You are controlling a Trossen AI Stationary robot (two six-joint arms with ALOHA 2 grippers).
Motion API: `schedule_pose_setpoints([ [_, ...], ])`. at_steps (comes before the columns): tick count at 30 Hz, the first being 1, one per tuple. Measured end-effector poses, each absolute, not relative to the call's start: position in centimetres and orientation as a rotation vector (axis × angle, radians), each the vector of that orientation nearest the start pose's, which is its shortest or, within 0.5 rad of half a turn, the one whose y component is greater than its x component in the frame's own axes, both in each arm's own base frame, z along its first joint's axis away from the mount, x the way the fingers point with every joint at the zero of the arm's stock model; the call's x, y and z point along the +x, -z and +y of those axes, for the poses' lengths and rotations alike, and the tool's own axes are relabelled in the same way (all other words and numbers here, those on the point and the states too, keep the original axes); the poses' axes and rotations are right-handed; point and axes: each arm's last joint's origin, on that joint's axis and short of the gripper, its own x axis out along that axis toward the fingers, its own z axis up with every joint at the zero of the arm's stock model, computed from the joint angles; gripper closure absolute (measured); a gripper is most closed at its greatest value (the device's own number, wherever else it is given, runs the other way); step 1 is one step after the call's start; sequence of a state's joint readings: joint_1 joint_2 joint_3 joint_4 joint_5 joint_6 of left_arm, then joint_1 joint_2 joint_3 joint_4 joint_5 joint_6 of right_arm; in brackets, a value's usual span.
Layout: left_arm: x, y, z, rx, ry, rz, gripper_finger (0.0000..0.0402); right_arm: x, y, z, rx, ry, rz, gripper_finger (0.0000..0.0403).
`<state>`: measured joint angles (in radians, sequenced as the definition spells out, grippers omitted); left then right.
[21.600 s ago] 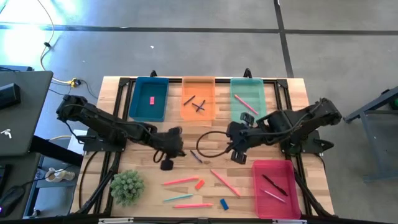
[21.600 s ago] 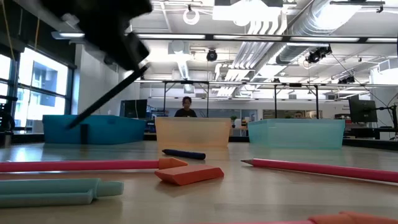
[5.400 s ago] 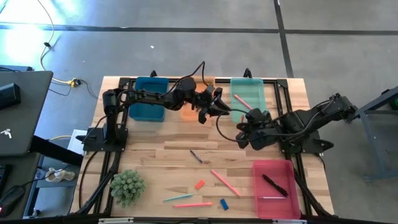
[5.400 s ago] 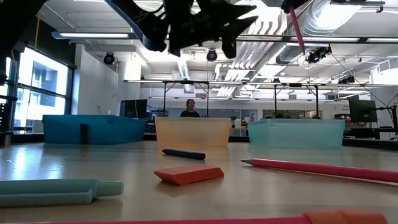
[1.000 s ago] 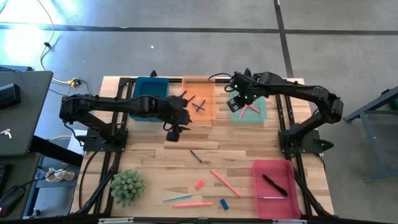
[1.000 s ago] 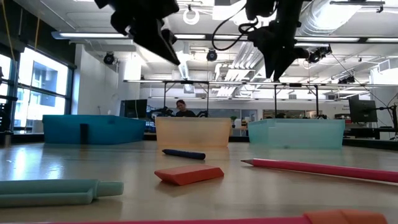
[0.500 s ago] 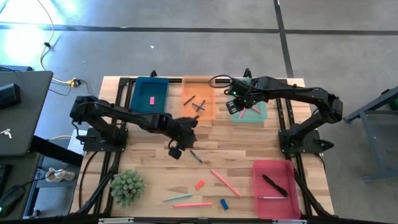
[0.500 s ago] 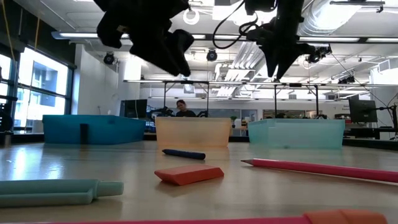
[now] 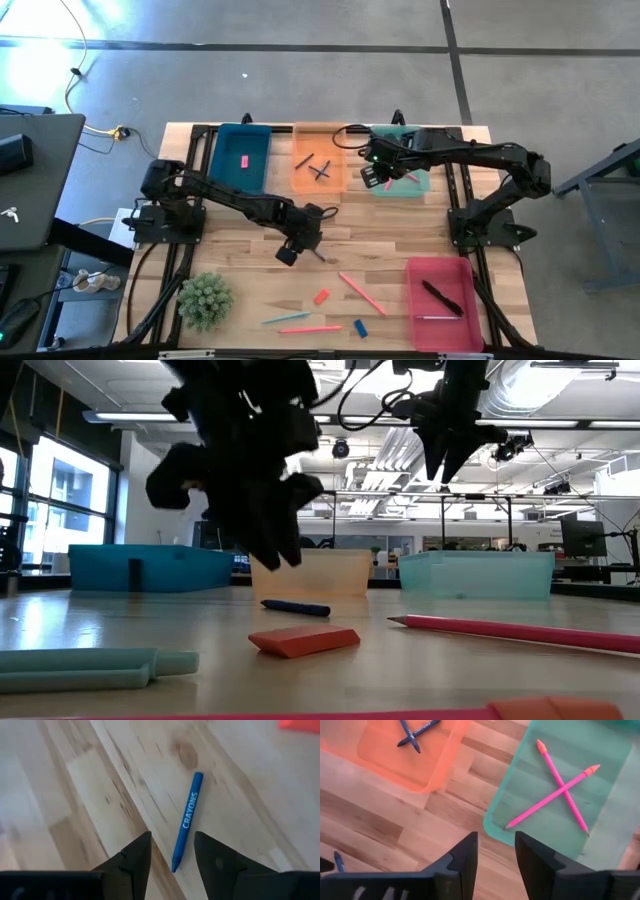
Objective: Sort crayons/erasers/pens/pencils in bins
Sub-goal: Put the blue crayon into the orange bin
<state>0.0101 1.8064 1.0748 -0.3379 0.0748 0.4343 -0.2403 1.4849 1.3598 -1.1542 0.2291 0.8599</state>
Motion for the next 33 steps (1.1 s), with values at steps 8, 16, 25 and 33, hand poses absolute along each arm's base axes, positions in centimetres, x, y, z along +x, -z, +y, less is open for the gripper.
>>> schedule_pose_setpoints([
  [8,35.3,-13.7,0.1,0.330,0.296,1.097,0.0266,26.7,-30.4,-6.7,0.688,0.943,1.023,0.0279],
  [16,35.5,-12.9,-0.6,0.338,0.314,1.106,0.0270,26.7,-30.4,-6.8,0.677,0.955,1.017,0.0279],
  [25,35.8,-11.3,-0.7,0.309,0.285,1.155,0.0289,26.6,-30.4,-6.8,0.674,0.955,1.023,0.0279],
  [33,35.8,-11.3,-0.7,0.341,0.279,1.153,0.0367,26.7,-30.3,-6.7,0.695,0.944,1.029,0.0279],
])
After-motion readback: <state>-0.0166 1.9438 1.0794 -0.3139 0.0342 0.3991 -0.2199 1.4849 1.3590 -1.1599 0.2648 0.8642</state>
